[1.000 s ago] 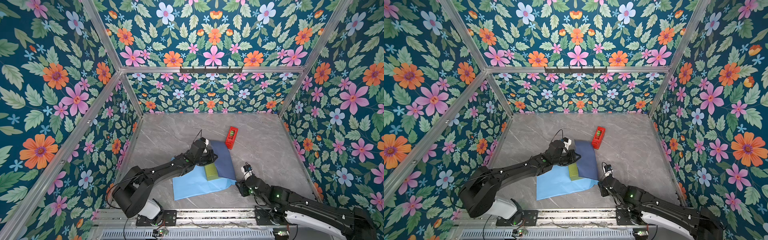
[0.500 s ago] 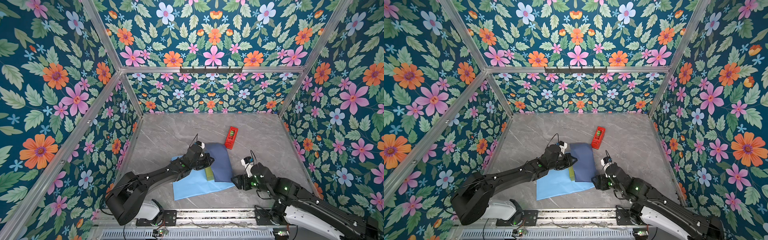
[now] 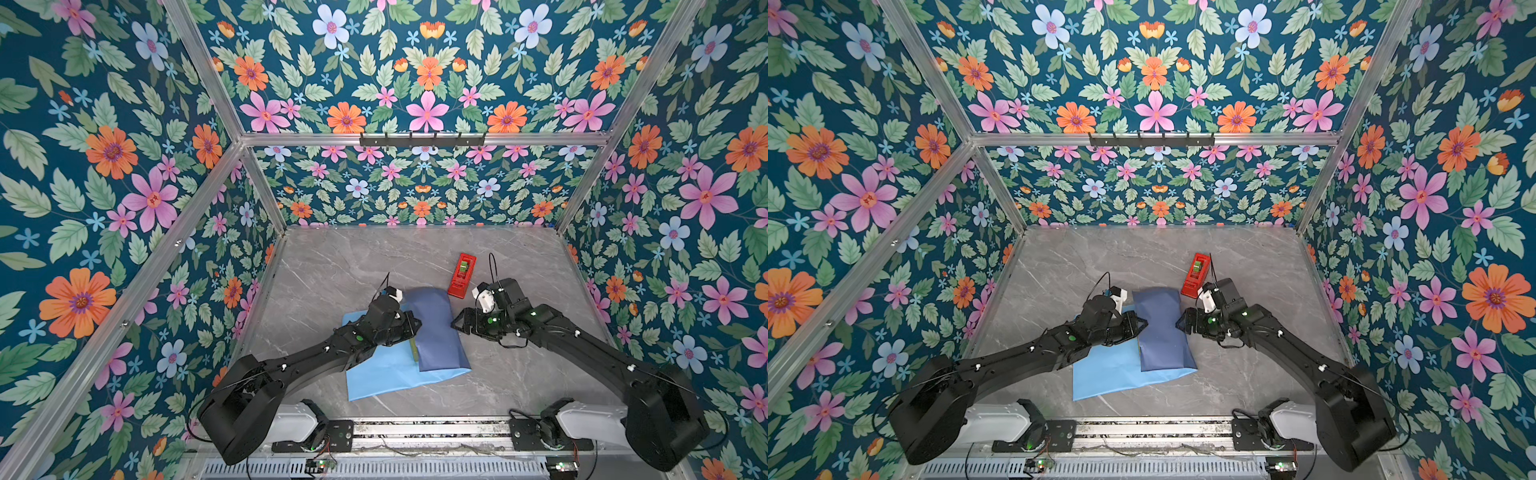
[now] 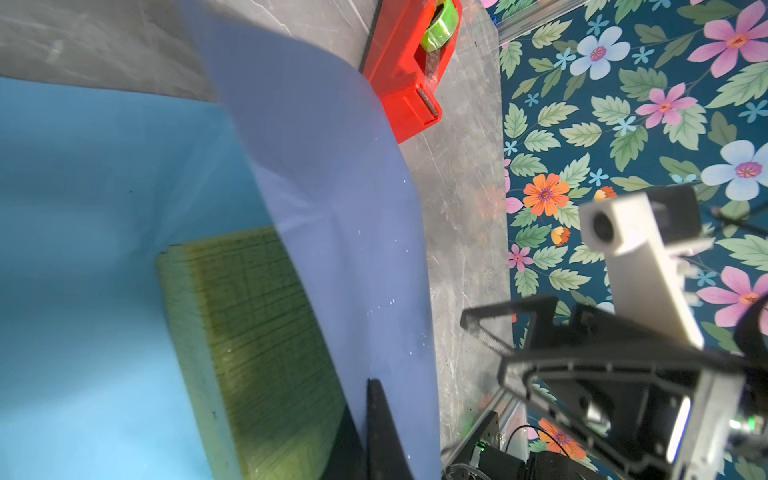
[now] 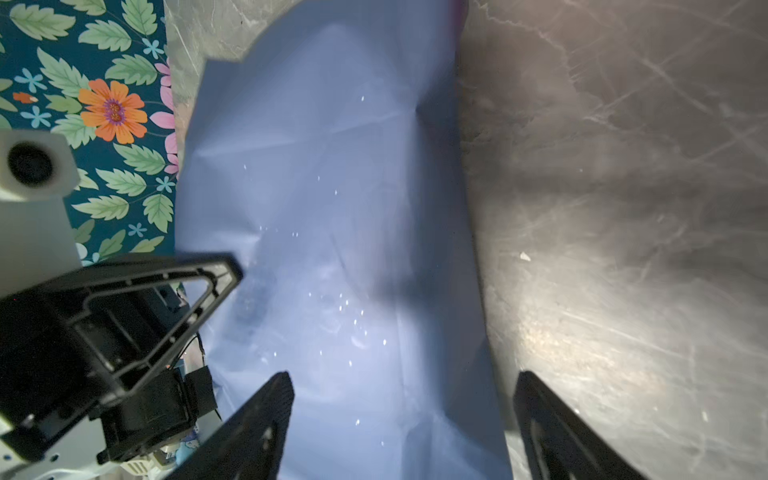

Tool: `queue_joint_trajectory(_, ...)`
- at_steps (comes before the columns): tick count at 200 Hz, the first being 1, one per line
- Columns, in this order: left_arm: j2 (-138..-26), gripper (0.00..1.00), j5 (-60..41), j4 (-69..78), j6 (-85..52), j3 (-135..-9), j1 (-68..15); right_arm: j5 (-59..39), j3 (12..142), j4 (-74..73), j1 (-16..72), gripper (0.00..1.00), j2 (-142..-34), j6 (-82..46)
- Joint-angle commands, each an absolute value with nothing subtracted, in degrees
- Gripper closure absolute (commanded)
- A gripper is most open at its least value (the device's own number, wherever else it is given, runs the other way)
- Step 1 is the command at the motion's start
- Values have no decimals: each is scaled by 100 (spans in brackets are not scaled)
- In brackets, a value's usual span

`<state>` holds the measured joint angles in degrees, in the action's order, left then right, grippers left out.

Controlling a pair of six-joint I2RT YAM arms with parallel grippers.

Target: Wrap the gift box in paper

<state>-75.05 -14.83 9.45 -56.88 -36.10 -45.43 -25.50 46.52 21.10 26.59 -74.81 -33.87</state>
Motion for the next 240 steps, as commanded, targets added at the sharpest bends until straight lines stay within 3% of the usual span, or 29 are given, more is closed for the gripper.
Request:
queue_joint_trajectory(1,-7486,100,-1406,875,-5592,-3604,-4543,-2860,4915,1931,2617,16,-7875,-3152)
queue_joint_trajectory(71,-7367,100,-1292,775,-5539,-3507,-4537,-3001,5335,1921,2611,21,-8737,-2693)
queue_joint_trajectory(200,-7242,100,-974,451,-5382,-3375,-4541,-3219,5147,1706,2615,26,-9149,-2575)
queue_joint_trajectory(213,-7227,95,-911,357,-5329,-3392,-4538,-3186,5099,1692,2619,27,-9158,-2580)
queue_joint_trajectory(240,-7190,73,-669,21,-5260,-3441,-4536,-3155,5015,1664,2627,27,-9201,-2568)
